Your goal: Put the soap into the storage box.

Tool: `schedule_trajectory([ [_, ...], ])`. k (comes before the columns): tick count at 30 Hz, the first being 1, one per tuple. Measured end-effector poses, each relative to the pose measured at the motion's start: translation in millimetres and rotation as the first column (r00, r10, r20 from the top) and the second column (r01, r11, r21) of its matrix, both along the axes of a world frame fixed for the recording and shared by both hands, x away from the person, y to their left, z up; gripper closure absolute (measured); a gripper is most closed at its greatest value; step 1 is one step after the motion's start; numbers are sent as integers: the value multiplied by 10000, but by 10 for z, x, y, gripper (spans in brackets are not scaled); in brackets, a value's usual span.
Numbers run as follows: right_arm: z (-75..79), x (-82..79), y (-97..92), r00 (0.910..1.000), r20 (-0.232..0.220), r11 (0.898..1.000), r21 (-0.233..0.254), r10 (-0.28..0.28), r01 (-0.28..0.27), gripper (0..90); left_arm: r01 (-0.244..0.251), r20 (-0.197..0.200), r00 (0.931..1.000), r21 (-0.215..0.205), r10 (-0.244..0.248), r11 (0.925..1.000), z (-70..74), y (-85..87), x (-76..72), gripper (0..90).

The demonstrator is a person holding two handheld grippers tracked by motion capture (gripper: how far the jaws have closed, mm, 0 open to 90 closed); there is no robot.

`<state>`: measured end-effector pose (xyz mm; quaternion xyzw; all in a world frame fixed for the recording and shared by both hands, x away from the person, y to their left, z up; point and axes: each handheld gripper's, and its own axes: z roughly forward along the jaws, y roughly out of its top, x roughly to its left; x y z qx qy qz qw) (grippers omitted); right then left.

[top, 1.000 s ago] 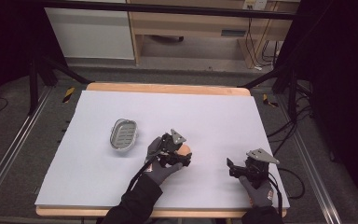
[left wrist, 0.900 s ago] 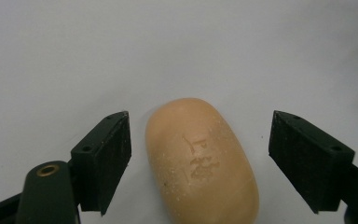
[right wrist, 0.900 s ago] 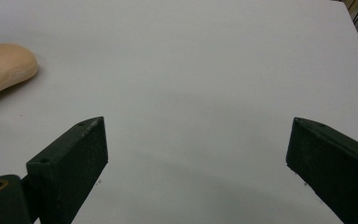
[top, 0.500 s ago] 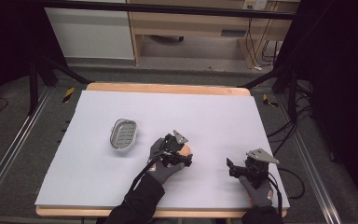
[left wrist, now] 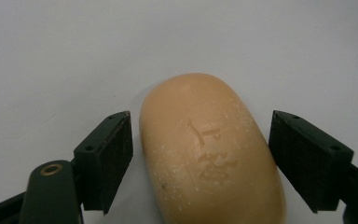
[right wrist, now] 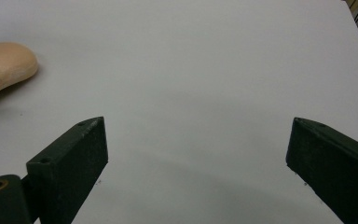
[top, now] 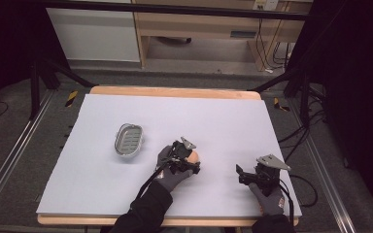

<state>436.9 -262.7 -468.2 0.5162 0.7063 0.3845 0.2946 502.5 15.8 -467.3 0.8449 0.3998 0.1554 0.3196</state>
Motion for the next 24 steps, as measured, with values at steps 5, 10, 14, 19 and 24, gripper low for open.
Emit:
schedule_trajectory([
  [5, 0, 0, 2, 10000, -9, 10000, 4, 9, -9, 56, -1, -117, 9999, 53, 1, 10000, -28, -19, -4, 225],
  [10, -4, 3, 2, 10000, -36, 10000, -29, 15, -15, 56, -22, -294, 9996, -50, 20, 10000, -53, -2, 1, 231],
  [14, -4, 3, 4, 10000, -54, 10000, -9, 25, -25, 56, -24, -392, 9992, -23, 23, 10000, -54, 1, 0, 240],
  [19, -3, 4, -1, 10000, -49, 10000, -15, 17, -17, 56, 176, -462, 9988, 154, -169, 9997, -40, 18, -1, 277],
  [24, -5, 5, 3, 10000, -89, 10000, 4, 7, -7, 56, 299, -564, 9980, 180, -289, 9994, -31, 29, 14, 286],
])
